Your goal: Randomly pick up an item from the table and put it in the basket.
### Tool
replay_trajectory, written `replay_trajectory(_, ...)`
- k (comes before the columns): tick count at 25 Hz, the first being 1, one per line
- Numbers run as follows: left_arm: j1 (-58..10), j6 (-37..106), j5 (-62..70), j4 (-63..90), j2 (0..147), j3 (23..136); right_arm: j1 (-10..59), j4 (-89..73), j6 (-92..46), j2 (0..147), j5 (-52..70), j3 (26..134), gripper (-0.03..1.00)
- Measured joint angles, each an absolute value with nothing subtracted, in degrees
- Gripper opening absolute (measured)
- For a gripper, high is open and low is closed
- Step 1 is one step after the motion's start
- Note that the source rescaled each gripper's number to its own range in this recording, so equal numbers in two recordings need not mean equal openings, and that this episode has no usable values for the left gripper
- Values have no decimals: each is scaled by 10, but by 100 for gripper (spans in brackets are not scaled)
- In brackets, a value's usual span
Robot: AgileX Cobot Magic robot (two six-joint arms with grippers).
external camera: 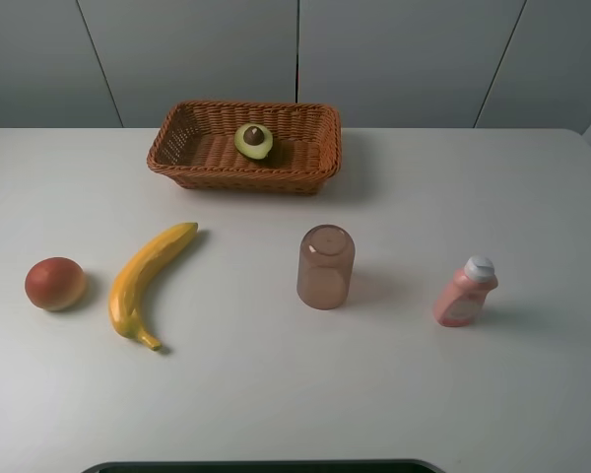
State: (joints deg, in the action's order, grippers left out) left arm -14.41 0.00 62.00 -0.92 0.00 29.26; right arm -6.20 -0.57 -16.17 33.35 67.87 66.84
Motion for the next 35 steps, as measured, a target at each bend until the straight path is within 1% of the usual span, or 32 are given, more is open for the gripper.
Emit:
replay_trajectory(6,-144,0,620,-9,0,293,-62,-10,-134,177,666,523,100)
replay_trajectory(15,-144,0,620,-9,0,293,-62,-11,-81,17,657,402,100)
replay_trajectory(24,-144,0,620,-9,0,293,-62,-12,-44,1,656,307,100)
replay_trajectory(29,-144,0,620,-9,0,293,-54,-7,-24,1,649,304,100)
replay_trajectory(35,-144,0,620,-9,0,293,-16,9,-4,1,632,294,100)
